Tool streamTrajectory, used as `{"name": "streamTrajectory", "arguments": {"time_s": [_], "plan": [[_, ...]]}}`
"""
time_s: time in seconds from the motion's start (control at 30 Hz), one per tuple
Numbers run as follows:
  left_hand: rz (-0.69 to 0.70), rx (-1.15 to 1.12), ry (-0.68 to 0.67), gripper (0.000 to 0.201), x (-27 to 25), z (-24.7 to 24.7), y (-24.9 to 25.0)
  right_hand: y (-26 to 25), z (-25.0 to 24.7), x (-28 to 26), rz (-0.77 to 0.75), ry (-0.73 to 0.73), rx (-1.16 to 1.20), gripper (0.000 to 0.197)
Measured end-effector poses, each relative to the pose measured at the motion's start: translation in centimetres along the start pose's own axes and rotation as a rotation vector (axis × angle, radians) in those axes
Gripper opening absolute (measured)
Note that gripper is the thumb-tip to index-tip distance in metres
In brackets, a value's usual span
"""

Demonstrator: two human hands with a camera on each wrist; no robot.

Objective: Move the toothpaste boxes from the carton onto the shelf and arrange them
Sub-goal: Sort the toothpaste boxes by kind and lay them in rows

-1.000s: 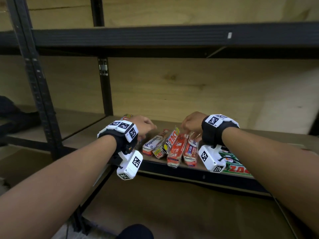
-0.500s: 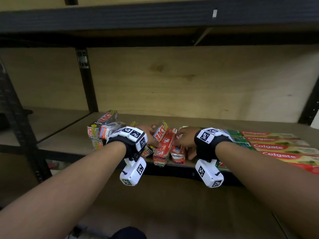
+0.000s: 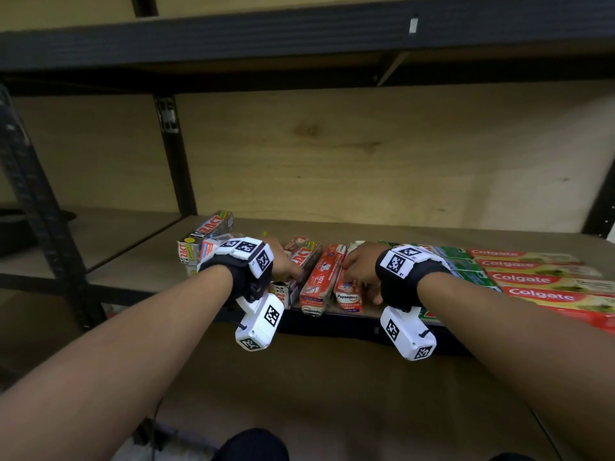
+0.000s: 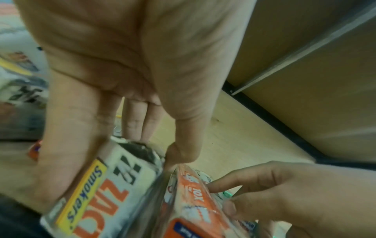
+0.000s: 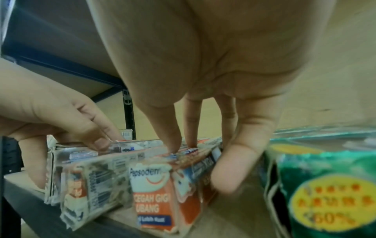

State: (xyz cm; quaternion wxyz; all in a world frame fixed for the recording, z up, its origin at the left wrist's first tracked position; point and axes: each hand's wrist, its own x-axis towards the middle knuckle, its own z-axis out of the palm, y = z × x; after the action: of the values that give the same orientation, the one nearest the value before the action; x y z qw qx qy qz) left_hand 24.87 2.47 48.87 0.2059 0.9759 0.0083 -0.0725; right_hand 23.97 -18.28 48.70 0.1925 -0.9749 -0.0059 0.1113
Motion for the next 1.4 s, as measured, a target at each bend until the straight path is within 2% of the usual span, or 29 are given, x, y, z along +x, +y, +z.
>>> {"name": "streamTrajectory", "arguments": {"time_s": [0.13, 0.17, 0.23, 0.33, 0.37, 0.47, 0.6, 0.67, 0.77, 0.83, 0.93, 1.07, 1.17, 1.23, 1.33, 1.4], "plan": [[0.006, -0.081, 0.038, 0.025, -0.6, -0.2, -0.5, 0.2, 0.5, 2.9, 0.0, 0.072, -0.288, 0.042], [0.014, -0.096, 0.044, 0.023, -0.6, -0.6, -0.5, 0.1, 0.6, 3.9, -0.004, 0.075, -0.274, 0.039], [0.02, -0.118, 0.06, 0.028, -0.8, -1.8, -0.5, -1.4, 0.5, 2.7, -0.012, 0.1, -0.291, 0.039], [0.026, -0.076, 0.129, 0.055, -0.8, -3.9, -0.8, -3.1, 0.6, 1.7, -0.024, 0.097, -0.252, 0.038], [0.022, -0.048, 0.161, 0.058, -0.9, -4.6, -1.0, -3.5, 0.8, 1.6, -0.054, 0.108, -0.238, 0.039], [0.011, 0.02, 0.273, 0.047, -0.7, -6.6, -2.0, -4.8, 1.6, 1.5, -0.059, 0.099, -0.218, 0.051], [-0.03, 0.117, 0.394, 0.046, -0.8, -9.5, -3.7, -6.3, 2.9, 2.2, -0.089, 0.085, -0.326, 0.052], [-0.061, 0.154, 0.462, 0.053, -0.9, -10.9, -4.4, -7.0, 3.2, 2.3, -0.115, 0.071, -0.381, 0.046], [-0.123, 0.19, 0.487, 0.05, -1.1, -12.3, -5.4, -7.5, 3.4, 2.4, -0.123, 0.05, -0.378, 0.029], [-0.145, 0.194, 0.464, 0.05, -1.1, -12.6, -6.3, -7.6, 3.2, 2.1, -0.133, 0.073, -0.318, 0.026], [-0.147, 0.166, 0.434, 0.048, -0.9, -12.1, -8.0, -7.6, 2.5, 1.5, -0.125, 0.022, -0.159, 0.027], [-0.113, 0.121, 0.43, 0.044, -0.4, -11.6, -9.7, -7.6, 1.9, 1.7, -0.105, 0.023, 0.247, 0.011], [-0.066, 0.016, 0.408, 0.041, -0.3, -11.3, -10.5, -8.3, 2.1, 2.4, -0.031, 0.055, 0.578, 0.015], [-0.037, -0.101, 0.409, 0.037, 0.0, -11.0, -11.2, -9.2, 2.3, 2.7, -0.055, 0.111, 0.726, 0.014], [-0.028, -0.199, 0.449, 0.037, 0.2, -10.3, -12.2, -11.3, 2.4, 2.9, -0.129, 0.199, 0.842, 0.019], [-0.031, -0.254, 0.475, 0.039, 0.4, -9.6, -12.6, -12.8, 2.7, 2.9, -0.153, 0.172, 0.902, 0.026]]}}
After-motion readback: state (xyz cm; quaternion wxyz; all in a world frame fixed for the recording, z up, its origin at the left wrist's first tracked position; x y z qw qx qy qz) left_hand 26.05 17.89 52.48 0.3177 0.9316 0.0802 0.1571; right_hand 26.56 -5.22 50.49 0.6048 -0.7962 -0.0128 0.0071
